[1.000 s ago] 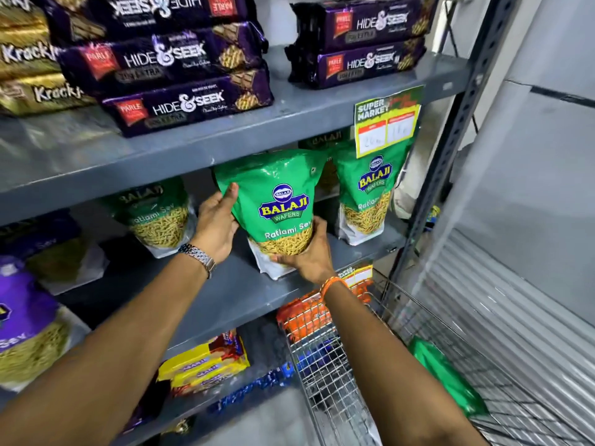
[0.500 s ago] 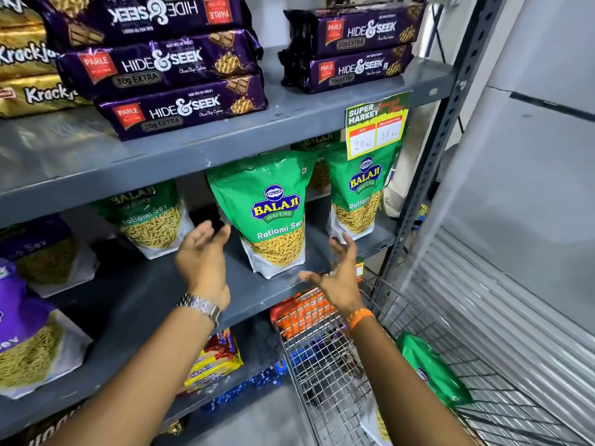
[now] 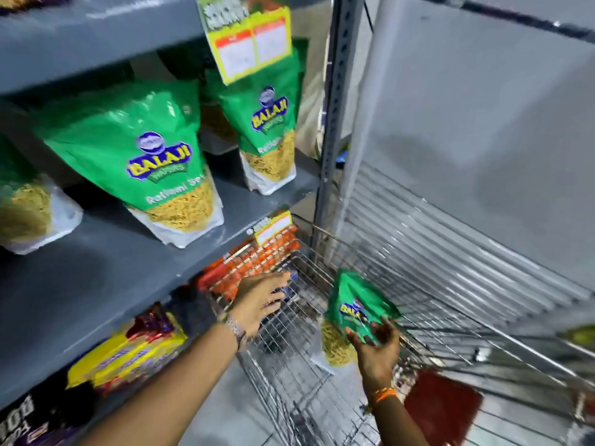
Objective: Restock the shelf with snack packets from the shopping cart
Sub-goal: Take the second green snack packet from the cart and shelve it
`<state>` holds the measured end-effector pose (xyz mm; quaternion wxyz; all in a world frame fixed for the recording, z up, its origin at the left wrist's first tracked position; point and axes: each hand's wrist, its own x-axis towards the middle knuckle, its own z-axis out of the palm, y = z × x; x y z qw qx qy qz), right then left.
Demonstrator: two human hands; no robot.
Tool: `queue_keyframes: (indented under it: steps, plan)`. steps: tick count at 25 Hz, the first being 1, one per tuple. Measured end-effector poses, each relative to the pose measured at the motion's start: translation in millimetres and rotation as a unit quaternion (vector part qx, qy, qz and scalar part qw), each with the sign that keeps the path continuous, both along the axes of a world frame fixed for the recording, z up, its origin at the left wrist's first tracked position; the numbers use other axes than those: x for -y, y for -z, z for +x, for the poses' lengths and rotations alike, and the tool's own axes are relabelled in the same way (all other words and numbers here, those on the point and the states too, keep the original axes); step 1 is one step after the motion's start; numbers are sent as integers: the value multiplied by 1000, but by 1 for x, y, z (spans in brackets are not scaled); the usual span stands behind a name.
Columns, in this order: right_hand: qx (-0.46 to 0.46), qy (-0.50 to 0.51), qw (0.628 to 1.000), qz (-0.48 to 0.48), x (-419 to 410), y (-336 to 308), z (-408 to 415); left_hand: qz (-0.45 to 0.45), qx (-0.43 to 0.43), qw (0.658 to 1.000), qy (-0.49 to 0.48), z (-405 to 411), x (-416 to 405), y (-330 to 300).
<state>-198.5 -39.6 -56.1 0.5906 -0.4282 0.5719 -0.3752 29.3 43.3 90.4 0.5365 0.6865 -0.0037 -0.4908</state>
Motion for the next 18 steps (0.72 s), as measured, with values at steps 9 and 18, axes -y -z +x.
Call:
queue_keyframes:
  steps: [9, 18]
  plan:
    - [-47, -3, 991, 123, 7, 123, -60, 65, 104, 934, 334, -52, 93, 163]
    - [39, -168, 973, 155, 27, 173, -62, 16, 58, 933, 355, -59, 122, 245]
